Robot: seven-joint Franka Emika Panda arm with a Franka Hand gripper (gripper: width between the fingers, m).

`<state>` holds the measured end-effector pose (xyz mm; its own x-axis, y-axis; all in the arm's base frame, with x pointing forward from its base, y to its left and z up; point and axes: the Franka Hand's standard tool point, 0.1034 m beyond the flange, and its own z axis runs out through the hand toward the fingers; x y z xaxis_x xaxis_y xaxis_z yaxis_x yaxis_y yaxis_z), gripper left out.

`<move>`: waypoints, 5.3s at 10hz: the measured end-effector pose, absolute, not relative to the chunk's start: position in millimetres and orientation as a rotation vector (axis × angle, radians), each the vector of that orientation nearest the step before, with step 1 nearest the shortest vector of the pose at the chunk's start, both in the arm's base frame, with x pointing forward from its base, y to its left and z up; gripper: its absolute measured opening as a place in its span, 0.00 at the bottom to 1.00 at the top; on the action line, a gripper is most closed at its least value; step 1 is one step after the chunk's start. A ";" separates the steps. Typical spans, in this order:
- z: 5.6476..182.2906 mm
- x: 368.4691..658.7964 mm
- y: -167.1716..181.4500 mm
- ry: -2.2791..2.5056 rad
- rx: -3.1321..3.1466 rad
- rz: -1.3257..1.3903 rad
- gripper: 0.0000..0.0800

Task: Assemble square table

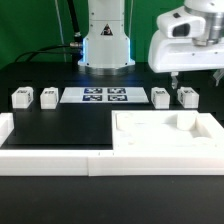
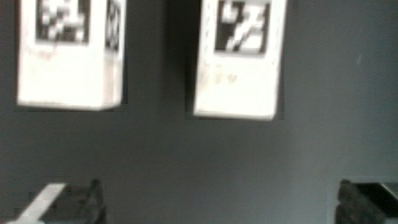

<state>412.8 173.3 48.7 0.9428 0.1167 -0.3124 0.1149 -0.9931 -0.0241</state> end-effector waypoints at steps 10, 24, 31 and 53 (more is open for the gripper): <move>24.8 383.5 178.6 -0.245 -2.837 1.562 0.81; 11.9 372.3 177.6 -0.252 -2.831 1.570 0.36; 100.6 409.2 149.0 -0.396 -2.816 1.482 0.36; 127.4 629.6 102.2 -0.435 -2.971 -0.709 0.36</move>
Offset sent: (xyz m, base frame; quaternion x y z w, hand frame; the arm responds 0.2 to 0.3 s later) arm 0.0000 0.0000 0.0000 0.0000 -0.1938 0.0000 0.9810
